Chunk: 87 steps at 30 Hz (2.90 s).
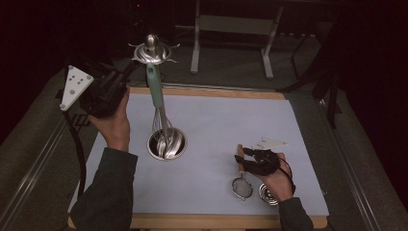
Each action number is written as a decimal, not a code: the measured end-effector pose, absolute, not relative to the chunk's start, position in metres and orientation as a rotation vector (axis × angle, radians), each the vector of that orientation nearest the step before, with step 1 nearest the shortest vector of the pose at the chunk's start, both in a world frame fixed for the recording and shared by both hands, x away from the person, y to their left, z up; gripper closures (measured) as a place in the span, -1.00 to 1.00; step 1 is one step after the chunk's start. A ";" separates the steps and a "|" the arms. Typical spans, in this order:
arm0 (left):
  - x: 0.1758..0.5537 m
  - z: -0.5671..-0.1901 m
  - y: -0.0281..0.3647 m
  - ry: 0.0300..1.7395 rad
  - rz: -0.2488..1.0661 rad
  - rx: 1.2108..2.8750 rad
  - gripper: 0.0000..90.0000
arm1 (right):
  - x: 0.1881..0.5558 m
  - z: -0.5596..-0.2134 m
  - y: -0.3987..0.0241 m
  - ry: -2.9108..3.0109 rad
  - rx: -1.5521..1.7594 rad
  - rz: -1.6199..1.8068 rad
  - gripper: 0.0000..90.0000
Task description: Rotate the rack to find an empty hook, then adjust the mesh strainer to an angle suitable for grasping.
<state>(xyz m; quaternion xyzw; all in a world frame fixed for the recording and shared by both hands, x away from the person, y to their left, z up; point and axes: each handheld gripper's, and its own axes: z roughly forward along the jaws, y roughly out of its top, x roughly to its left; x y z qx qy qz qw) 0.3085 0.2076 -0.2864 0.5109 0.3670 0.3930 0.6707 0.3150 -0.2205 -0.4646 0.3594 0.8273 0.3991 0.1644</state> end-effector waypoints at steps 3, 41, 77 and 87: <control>0.314 -0.285 0.209 0.847 0.889 1.146 1.00 | 0.316 -0.466 -0.222 2.357 1.027 1.131 0.18; 0.313 -0.300 0.239 0.901 0.873 1.192 0.94 | 0.320 -0.456 -0.251 2.264 1.125 1.122 0.15; 0.262 -0.489 0.255 1.193 0.825 1.413 0.72 | 0.328 -0.484 -0.242 2.501 1.213 0.977 0.10; 0.259 -0.523 0.259 1.268 0.792 1.469 0.71 | 0.330 -0.493 -0.238 2.535 1.214 0.945 0.49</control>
